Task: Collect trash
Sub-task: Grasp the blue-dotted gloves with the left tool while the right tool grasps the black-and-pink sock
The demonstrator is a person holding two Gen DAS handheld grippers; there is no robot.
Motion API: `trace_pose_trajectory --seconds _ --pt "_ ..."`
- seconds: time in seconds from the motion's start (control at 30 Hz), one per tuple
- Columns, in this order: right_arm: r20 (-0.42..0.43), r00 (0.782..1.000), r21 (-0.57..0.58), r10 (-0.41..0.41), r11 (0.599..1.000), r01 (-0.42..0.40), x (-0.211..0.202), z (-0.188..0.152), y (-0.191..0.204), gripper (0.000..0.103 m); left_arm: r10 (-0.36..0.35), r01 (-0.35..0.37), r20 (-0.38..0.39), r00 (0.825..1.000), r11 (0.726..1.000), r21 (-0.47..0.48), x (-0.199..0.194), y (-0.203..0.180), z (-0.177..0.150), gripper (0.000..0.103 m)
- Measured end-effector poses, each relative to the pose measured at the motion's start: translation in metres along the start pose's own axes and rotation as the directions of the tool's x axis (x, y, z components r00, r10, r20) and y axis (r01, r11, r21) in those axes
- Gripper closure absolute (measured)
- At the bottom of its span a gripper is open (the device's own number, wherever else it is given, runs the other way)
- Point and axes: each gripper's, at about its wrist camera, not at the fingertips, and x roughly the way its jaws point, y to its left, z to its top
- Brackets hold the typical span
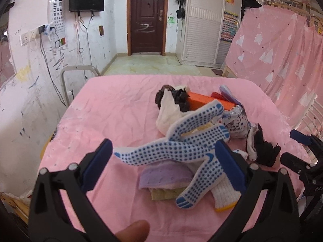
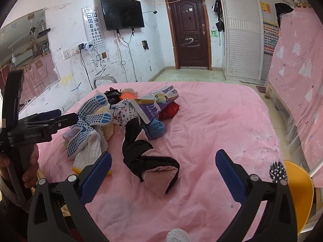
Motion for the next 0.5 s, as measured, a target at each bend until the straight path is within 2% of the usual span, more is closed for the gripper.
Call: trace_pose_trajectory --seconds 0.07,0.13,0.2,0.23,0.37,0.5 --pt "-0.020 1.000 -0.006 0.011 1.000 -0.011 0.006 0.000 0.001 0.010 -0.007 0.007 -0.019 1.000 1.000 0.003 0.007 -0.002 0.000 0.006" --pt "-0.048 0.999 -0.012 0.016 1.000 -0.017 0.011 0.002 0.001 0.010 -0.018 0.019 -0.035 0.999 1.000 0.008 0.012 -0.005 0.000 0.011" --pt "-0.077 0.997 -0.012 0.032 0.999 -0.033 0.018 0.004 0.001 0.010 -0.062 0.062 -0.060 0.996 0.998 0.002 0.019 -0.007 0.002 0.025" --pt "-0.088 0.995 -0.012 0.036 0.999 -0.038 0.020 0.005 0.002 0.010 -0.087 0.087 -0.066 0.994 0.996 -0.001 0.022 -0.008 0.004 0.028" --pt "-0.120 0.992 -0.028 0.042 0.999 -0.046 0.028 0.008 0.006 0.010 -0.148 0.150 -0.096 0.984 0.988 0.020 0.032 -0.015 0.006 0.058" --pt "-0.151 0.987 -0.041 0.052 0.997 -0.059 0.035 0.007 0.007 0.013 -0.161 0.165 -0.083 0.983 0.985 0.042 0.028 -0.018 0.004 0.075"
